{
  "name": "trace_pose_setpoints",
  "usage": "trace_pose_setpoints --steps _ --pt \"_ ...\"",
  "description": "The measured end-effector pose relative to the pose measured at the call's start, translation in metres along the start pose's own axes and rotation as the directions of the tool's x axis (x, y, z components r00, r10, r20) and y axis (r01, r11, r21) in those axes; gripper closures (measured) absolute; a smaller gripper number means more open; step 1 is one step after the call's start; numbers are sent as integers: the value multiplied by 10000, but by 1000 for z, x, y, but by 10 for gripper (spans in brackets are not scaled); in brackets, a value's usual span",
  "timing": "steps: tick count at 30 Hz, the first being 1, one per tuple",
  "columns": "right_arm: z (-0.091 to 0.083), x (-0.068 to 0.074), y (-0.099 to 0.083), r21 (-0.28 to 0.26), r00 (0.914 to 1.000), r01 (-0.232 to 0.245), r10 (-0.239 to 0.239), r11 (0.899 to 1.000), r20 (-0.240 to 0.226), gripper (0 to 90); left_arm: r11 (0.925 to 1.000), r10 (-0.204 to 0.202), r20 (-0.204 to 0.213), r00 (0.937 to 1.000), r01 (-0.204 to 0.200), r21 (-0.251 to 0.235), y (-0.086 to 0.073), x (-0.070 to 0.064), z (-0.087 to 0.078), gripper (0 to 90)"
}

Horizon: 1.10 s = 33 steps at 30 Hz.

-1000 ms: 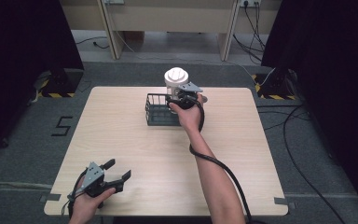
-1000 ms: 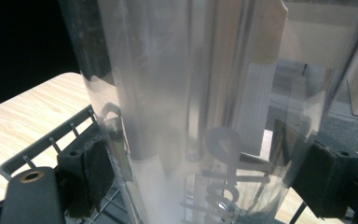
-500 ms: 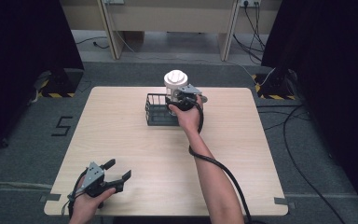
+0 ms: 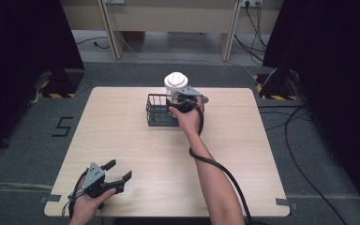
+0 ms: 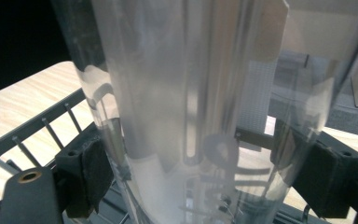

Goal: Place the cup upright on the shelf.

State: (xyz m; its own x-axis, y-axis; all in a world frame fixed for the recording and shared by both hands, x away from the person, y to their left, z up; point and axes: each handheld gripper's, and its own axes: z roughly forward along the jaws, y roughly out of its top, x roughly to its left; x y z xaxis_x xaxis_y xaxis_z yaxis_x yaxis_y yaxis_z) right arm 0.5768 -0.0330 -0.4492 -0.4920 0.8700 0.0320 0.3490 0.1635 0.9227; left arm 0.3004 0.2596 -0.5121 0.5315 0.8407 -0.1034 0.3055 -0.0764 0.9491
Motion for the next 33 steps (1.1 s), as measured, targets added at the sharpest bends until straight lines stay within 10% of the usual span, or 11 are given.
trace_pose_setpoints --steps 33 --pt "-30 -1 2 -220 9996 -76 69 9997 -283 152 10000 45 -39 10000 -45 43 0 0 1 182"
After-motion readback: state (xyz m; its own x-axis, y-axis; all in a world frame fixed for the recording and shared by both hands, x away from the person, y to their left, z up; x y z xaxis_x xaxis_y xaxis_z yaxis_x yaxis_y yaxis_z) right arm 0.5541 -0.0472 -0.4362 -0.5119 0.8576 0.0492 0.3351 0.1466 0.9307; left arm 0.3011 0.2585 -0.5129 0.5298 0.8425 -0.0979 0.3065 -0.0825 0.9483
